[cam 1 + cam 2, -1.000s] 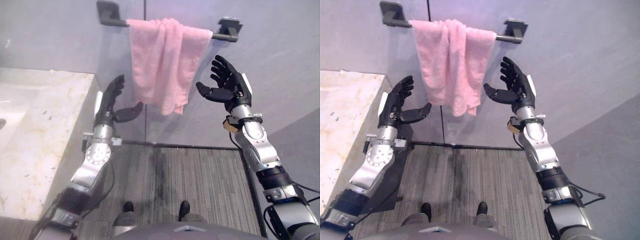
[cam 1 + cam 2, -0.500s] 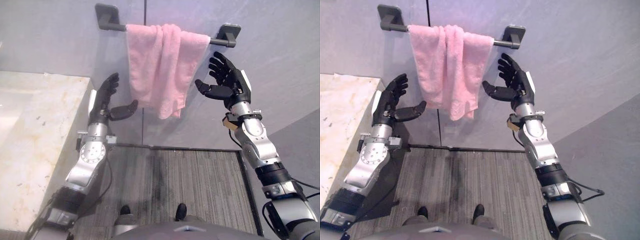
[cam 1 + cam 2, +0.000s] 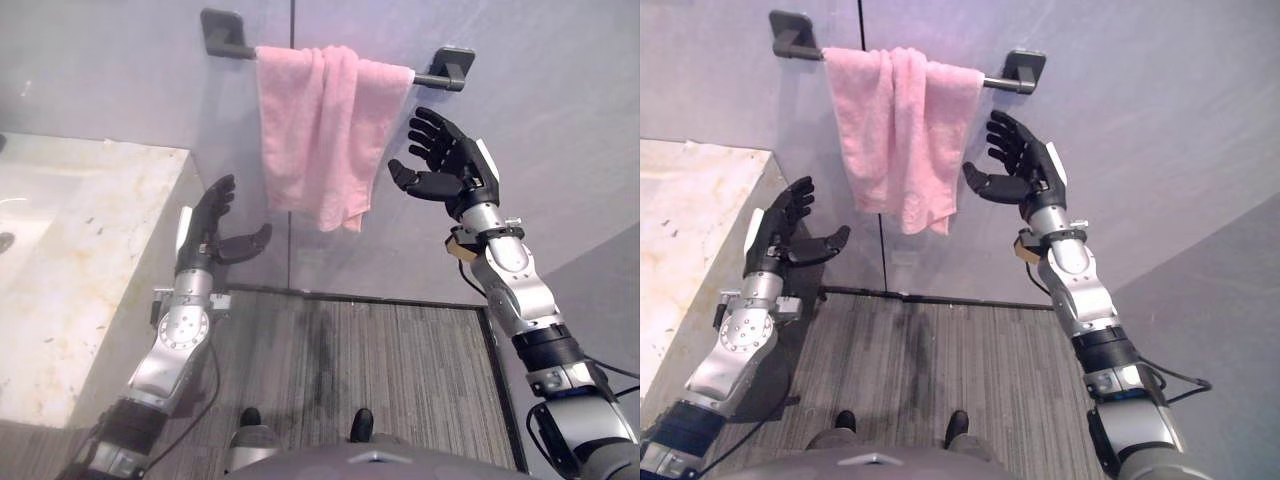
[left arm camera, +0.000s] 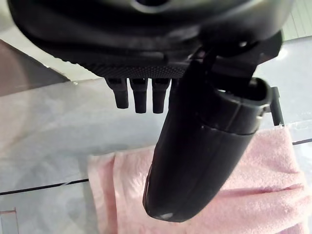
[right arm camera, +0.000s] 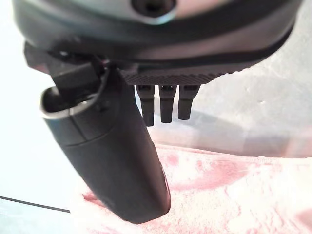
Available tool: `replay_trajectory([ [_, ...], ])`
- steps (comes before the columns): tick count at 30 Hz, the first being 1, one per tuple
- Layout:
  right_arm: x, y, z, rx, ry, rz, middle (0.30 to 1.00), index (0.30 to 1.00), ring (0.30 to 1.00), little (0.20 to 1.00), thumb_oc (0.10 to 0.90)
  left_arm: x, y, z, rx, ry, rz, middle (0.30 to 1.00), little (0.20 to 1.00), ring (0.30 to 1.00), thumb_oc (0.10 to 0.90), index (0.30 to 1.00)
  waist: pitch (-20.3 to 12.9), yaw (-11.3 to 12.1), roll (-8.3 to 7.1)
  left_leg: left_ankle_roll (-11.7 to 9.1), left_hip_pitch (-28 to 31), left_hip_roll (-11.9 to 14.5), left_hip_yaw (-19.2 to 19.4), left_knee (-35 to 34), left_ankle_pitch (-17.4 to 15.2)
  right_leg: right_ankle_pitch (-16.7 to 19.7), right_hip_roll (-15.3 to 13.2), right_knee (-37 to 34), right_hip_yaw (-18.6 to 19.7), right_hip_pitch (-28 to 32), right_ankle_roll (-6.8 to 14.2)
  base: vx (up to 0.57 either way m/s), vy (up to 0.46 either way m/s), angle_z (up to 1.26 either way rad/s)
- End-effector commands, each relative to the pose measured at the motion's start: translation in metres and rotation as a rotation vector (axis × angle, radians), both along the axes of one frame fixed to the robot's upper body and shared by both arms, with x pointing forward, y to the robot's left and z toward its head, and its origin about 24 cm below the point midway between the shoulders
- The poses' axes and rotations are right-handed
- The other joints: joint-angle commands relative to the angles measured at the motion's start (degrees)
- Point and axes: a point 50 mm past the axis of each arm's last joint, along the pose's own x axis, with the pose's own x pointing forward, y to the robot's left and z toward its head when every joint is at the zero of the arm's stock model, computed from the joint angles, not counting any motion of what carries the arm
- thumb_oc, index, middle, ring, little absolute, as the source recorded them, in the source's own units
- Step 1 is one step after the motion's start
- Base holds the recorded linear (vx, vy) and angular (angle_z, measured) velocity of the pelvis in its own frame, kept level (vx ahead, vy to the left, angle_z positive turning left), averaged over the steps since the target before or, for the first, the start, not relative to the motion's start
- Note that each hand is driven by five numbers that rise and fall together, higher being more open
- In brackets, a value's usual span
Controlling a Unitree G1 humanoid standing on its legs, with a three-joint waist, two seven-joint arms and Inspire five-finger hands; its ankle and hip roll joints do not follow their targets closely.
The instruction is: Organize the bathroom.
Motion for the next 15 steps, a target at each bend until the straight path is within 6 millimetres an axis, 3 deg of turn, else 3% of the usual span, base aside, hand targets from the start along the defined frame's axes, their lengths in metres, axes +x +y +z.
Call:
replay_trajectory([
  [1,0.013,-0.01,0.074,-0.027,-0.257,-0.006,0.9,0.9,0.9,0.9,0.8,0.0,-0.013,0.033,-0.039,-0.198,-0.079,0.9,0.9,0.9,0.8,0.9,-6.8,0.8,0.61,1.9,-1.0,-2.1,-3.4,-0.2,-2.9,-3.6,2.6,-0.1,-0.5,1.5,0.2,0.05,-0.019,0.09],
  [14,0.027,-0.005,0.082,-0.01,-0.251,-0.033,0.9,0.9,0.9,0.9,0.8,-0.01,0.0,0.029,-0.016,-0.19,-0.056,0.9,0.9,0.9,0.8,0.9,-6.7,1.9,1.27,1.9,-0.7,-2.0,-3.0,-0.2,-2.6,-3.7,2.7,-0.1,-0.4,2.1,-0.1,0.05,-0.029,0.03],
  [15,0.027,-0.004,0.082,-0.013,-0.251,-0.035,0.676,0.676,0.676,0.676,0.651,-0.011,0.0,0.029,-0.017,-0.189,-0.054,0.9,0.9,0.9,0.8,0.9,-6.7,1.9,1.35,1.9,-0.7,-2.0,-3.0,-0.2,-2.6,-3.8,2.7,-0.1,-0.5,2.2,-0.2,0.03,-0.008,0.04],
])
